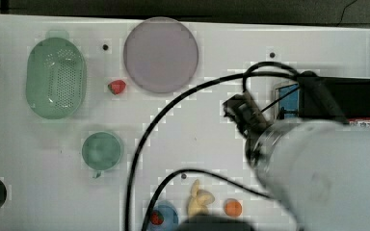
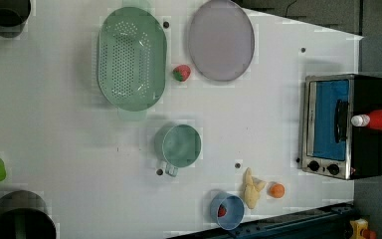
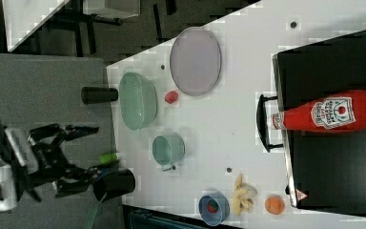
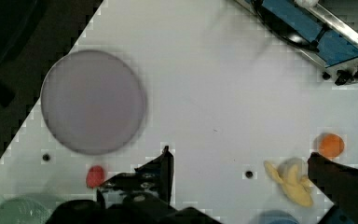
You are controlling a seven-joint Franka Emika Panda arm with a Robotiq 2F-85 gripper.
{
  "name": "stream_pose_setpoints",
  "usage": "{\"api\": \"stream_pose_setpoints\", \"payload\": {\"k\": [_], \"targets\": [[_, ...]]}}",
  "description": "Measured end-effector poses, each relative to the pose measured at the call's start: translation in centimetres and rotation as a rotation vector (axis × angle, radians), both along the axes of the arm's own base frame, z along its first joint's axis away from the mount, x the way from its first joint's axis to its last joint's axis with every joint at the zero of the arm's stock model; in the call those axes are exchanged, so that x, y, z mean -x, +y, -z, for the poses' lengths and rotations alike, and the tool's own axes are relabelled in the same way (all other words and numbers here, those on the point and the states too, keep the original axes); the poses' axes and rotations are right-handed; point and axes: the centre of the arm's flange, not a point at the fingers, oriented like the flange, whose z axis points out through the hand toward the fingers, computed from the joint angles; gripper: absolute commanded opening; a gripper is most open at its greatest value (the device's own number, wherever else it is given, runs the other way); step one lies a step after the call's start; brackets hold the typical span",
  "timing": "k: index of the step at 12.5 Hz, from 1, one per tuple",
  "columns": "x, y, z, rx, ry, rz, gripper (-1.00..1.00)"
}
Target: Pick Ketchup from oven and place it on table.
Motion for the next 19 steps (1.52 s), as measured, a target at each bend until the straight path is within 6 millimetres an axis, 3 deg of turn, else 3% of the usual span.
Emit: {"api": "stream_pose_setpoints", "payload": {"k": [2,6,10,12,17,19], "targets": [[-1.7,-3.0,3.2,0.014,0.024,0.055,1.0],[-2.9,-12.9,11.1,0.028,0.086,0.236,1.0],[-2.6,-21.1,14.9,0.085,0.042,0.389,1.0],[-3.3,-23.5,16.4,0.124,-0.006,0.428,1.0],[-2.9,-26.5,24.2,0.115,0.118,0.505,1.0],[-3.0,-28.0,26.1,0.105,0.107,0.547,1.0]]}}
